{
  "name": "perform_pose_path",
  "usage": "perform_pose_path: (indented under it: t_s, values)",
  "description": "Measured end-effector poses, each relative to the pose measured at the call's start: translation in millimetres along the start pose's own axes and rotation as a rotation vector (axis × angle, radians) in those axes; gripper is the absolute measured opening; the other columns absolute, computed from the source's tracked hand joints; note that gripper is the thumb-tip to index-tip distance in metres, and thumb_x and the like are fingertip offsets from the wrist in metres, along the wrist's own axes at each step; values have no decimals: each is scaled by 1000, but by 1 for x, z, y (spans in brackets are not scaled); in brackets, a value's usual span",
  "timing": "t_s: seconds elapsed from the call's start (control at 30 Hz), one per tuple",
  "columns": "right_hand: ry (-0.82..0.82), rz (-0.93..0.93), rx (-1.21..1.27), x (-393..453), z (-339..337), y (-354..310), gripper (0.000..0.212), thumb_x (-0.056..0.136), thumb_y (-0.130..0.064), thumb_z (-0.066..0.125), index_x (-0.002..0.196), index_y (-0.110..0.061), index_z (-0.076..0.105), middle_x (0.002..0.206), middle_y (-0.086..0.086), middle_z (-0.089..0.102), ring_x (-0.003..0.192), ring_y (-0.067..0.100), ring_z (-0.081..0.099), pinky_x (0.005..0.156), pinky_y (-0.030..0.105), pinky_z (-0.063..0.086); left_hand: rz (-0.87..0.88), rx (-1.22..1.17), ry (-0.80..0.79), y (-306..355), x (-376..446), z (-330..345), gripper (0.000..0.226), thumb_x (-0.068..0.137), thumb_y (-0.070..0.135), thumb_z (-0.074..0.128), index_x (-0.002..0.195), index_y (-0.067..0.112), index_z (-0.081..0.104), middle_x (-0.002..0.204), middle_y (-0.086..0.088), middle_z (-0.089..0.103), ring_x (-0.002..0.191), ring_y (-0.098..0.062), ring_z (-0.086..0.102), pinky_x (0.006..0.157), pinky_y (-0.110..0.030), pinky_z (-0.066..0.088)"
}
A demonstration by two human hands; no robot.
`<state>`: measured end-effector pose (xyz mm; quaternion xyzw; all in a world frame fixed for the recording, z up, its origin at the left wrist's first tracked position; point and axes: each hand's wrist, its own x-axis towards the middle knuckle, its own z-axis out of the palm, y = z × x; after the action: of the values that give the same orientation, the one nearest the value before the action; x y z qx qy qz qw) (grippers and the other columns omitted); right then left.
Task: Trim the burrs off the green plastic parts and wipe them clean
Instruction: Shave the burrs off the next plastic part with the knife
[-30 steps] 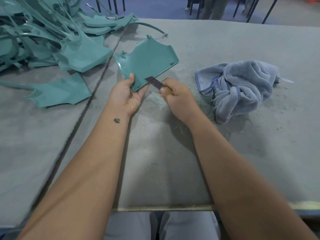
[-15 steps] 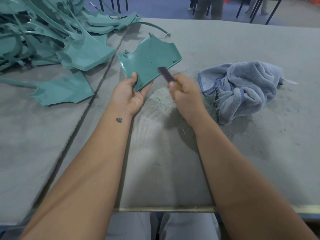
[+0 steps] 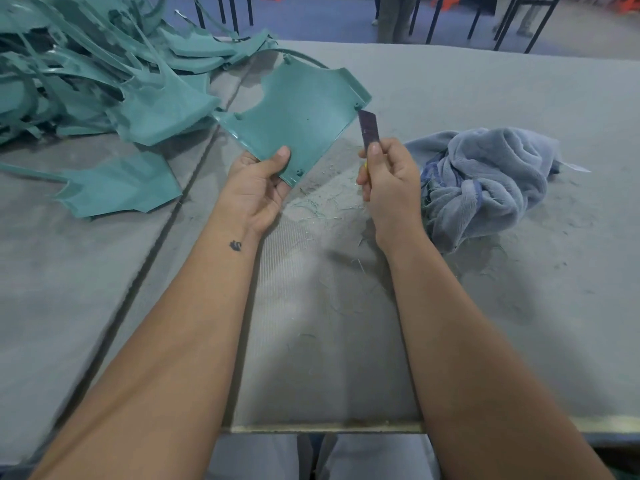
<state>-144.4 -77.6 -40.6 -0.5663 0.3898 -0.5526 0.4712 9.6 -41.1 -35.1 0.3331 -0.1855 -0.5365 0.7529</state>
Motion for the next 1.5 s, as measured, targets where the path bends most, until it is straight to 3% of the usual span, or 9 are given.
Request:
perform_pose_path:
  t_s: [0.13, 0.47, 0.77, 0.97, 1.1, 1.17, 1.27, 1.37, 1.5]
  values:
    - [-61, -19, 14, -1, 0, 0, 24, 103, -15, 43, 82, -16, 53, 62, 3, 45, 51, 13, 33, 47, 26, 28, -31, -34, -8, 1, -1, 0, 20, 94, -9, 48, 102, 4, 61, 87, -11, 73, 73, -20, 72, 63, -28, 60]
    - [-117, -70, 21, -3, 2, -4, 21, 103, -12, 43, 85, -15, 55, 62, 2, 47, 52, 12, 37, 50, 24, 31, -89, 20, -71, 4, 0, -2, 21, 96, -9, 45, 105, 2, 60, 90, -12, 74, 77, -21, 73, 71, -30, 61]
    - [-190, -37, -43, -1, -3, 3, 26, 102, -10, 43, 80, -18, 52, 58, 0, 41, 51, 10, 34, 48, 25, 27, -94, 10, -64, 6, 0, -4, 21, 97, -8, 42, 104, 2, 59, 83, -12, 74, 71, -21, 73, 60, -27, 60]
    - [-444, -92, -244, -9, 0, 2, 27, 96, -10, 55, 73, -20, 63, 52, -3, 49, 45, 6, 39, 47, 17, 33, -64, -27, -74, 4, -2, -2, 23, 97, -8, 41, 100, 4, 60, 82, -11, 74, 73, -19, 73, 66, -28, 61]
    - [-317, 81, 87, 1, -10, -9, 40, 96, -39, 39, 79, -22, 71, 58, -1, 55, 51, 12, 43, 53, 23, 38, -81, -8, -67, 4, -1, -2, 20, 97, -8, 42, 101, 3, 59, 82, -13, 74, 71, -21, 73, 60, -27, 60]
    - [-322, 96, 189, 6, -18, -10, 50, 100, -39, 28, 90, -21, 73, 64, 0, 57, 60, 12, 46, 63, 25, 40, -88, -9, -54, 4, 0, -1, 21, 97, -8, 43, 102, 3, 59, 83, -13, 74, 71, -21, 73, 60, -27, 60]
    - [-308, 116, 239, 8, -18, -9, 45, 103, -30, 29, 100, -19, 73, 71, -6, 55, 67, 9, 43, 71, 24, 34, -83, -38, -32, 4, 2, -1, 20, 96, -8, 44, 103, 3, 59, 84, -13, 74, 71, -21, 73, 60, -27, 60]
    - [-224, 124, 204, 7, -12, -11, 30, 103, -17, 38, 104, -17, 68, 74, -13, 51, 68, 7, 37, 68, 20, 32, -53, -61, -1, 6, 5, -4, 23, 95, -4, 48, 116, 1, 57, 92, -13, 72, 74, -20, 72, 61, -25, 59]
    - [-149, -84, -130, -1, -7, -11, 18, 100, -12, 49, 91, -23, 61, 70, -11, 55, 64, 5, 46, 65, 20, 40, -25, -37, 43, 4, 8, -3, 30, 97, 1, 50, 126, 3, 54, 95, -10, 70, 72, -16, 71, 65, -23, 59]
